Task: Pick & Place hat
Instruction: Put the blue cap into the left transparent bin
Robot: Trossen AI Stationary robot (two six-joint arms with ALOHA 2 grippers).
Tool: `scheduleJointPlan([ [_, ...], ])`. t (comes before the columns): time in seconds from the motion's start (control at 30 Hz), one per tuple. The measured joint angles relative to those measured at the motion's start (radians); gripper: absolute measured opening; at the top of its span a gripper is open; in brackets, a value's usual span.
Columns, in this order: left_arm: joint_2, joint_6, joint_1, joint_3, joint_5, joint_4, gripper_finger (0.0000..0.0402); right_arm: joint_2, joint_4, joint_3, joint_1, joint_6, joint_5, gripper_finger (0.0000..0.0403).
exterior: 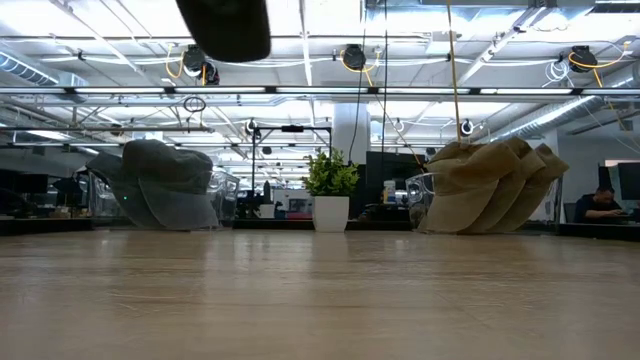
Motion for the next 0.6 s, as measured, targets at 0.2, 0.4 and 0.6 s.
scheduleJointPlan([
  [0.2,0.006,0.076,0.128,0.0,0.031,-0.055,0.0001,-0.002,-0.009,0.0,-0.009,0.002,0.048,0.0131],
  [0.4,0.007,0.138,0.256,0.0,0.084,-0.127,0.0001,-0.002,-0.009,0.0,-0.018,0.006,0.056,0.013],
  [0.6,0.023,0.262,0.369,0.0,0.169,-0.132,0.0,-0.002,-0.004,0.0,-0.029,0.011,0.052,0.0132],
])
